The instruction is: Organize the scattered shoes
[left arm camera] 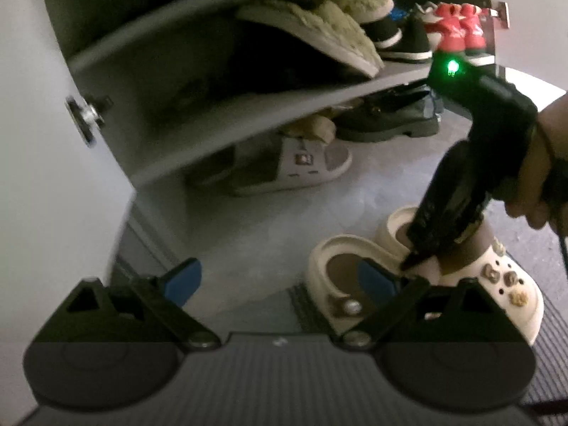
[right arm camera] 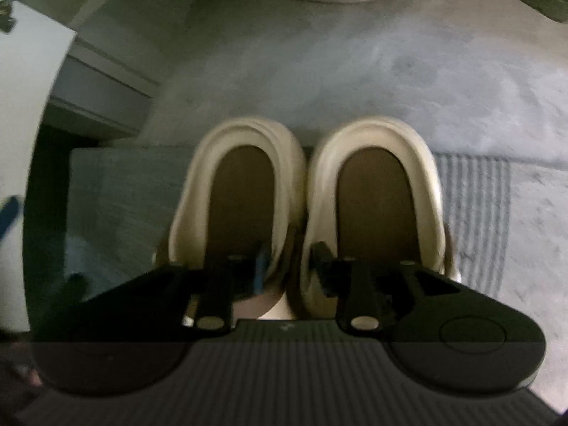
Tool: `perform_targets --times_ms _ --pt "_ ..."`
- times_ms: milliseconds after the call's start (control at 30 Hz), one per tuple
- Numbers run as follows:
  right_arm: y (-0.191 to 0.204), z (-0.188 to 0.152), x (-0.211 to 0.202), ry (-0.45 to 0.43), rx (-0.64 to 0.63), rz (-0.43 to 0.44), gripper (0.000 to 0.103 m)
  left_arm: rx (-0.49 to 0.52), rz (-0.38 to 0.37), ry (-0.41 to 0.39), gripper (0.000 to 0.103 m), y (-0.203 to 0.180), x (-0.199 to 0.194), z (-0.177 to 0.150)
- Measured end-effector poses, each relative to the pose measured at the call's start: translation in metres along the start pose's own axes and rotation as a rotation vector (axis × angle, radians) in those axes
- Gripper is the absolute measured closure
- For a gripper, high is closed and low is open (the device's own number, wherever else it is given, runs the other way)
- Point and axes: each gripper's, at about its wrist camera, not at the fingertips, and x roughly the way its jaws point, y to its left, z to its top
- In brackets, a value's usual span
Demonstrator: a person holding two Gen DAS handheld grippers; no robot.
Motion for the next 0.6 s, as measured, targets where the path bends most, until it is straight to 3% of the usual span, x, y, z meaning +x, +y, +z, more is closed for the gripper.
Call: perform_targets --times_ms 133,233,267,300,467,600 --pt "-0.024 -0.011 -0.022 -0.149 0.009 0.122 0.059 -0.087 -0.025 -0.021 0.007 0.002 0.006 -0.018" --pt "-0.039 -0.028 -0.049 -0.318 -0.005 0.144 0.039 -0.169 -0.066 -0.008 0.007 0.004 0.003 -0.034" --pt "-0.043 -0.036 -0.058 -0.363 -0.019 0.115 0.028 -0.171 -0.074 -0.001 0.007 0.004 0.004 -0.033" --pt "-0.044 -0.045 -0.066 -0.369 -0.045 0.087 0.020 -0.172 -0.094 0.015 0.007 0.003 0.004 -0.033" --pt "-0.042 -0.091 -0.093 -0.301 -0.195 -0.021 0.021 -0.165 -0.143 0.038 0.006 0.001 -0.012 -0.032" --pt "-0.055 -0.114 -0.077 -0.319 -0.214 -0.079 0.021 -0.161 -0.168 0.020 0.006 0.005 -0.009 -0.036"
